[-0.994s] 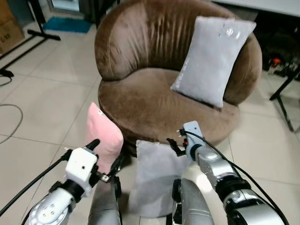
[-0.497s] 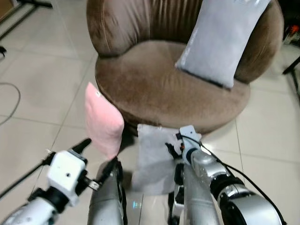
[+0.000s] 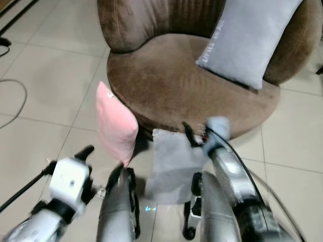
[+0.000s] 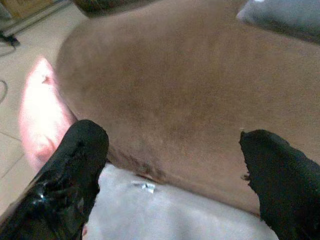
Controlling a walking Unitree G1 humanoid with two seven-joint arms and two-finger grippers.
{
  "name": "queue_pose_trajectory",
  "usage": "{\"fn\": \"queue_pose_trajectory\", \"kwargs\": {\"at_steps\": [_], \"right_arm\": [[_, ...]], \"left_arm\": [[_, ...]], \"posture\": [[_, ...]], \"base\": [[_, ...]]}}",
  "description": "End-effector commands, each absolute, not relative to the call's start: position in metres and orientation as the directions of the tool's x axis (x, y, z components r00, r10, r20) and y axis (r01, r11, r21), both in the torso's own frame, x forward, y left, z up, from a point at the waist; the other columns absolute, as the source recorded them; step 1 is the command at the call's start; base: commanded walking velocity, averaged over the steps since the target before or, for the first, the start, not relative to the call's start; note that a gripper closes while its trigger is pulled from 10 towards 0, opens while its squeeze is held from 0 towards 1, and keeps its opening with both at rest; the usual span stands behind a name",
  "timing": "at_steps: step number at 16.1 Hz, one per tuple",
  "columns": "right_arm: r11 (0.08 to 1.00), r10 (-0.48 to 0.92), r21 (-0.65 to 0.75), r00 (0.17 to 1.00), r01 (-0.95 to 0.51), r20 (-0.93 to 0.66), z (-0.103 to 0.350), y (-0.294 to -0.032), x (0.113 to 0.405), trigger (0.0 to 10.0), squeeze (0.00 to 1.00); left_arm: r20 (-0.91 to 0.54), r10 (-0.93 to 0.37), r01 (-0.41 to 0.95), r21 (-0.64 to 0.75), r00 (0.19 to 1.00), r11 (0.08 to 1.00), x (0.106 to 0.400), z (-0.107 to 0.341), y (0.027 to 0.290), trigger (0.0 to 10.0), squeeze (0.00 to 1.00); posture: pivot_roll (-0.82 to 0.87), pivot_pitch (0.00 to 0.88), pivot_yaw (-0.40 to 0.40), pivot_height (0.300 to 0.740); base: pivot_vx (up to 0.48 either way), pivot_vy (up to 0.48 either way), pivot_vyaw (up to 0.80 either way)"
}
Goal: Move the pillow to the sofa from floor
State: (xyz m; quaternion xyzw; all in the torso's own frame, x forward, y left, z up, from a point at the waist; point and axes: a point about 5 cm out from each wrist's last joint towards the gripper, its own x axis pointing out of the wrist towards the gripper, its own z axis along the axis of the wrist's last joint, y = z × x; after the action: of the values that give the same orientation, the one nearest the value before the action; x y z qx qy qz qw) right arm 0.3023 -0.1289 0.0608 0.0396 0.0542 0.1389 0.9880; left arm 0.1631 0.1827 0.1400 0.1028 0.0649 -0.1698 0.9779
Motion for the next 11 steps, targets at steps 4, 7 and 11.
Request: {"fn": "queue_pose_trajectory", "kwargs": {"at_steps": [4,7,11], "right_arm": [[0.939,0.343,0.015,0.936,-0.343,-0.085,0.086,-0.126,0.25,10.0,0.0],[0.982,0.189,0.001,0.976,-0.19,-0.113,0.104,-0.145,0.234,10.0,0.0],[0.991,0.137,0.013,0.984,-0.136,-0.116,0.11,-0.154,0.254,10.0,0.0]], "left_arm": [[-0.16,-0.214,0.237,0.149,0.964,0.96,0.174,0.123,0.19,10.0,0.0],[-0.123,-0.116,0.131,0.125,0.986,0.983,0.185,0.117,0.189,10.0,0.0],[-0.072,-0.092,0.101,0.127,0.993,0.987,0.202,0.115,0.186,10.0,0.0]], "posture": [[0.03,0.103,-0.019,0.597],[0.03,0.021,-0.012,0.597],[0.04,0.0,-0.039,0.597]], "base": [[0.0,0.0,0.0],[0.0,-0.13,0.0],[0.0,-0.444,0.0]]}}
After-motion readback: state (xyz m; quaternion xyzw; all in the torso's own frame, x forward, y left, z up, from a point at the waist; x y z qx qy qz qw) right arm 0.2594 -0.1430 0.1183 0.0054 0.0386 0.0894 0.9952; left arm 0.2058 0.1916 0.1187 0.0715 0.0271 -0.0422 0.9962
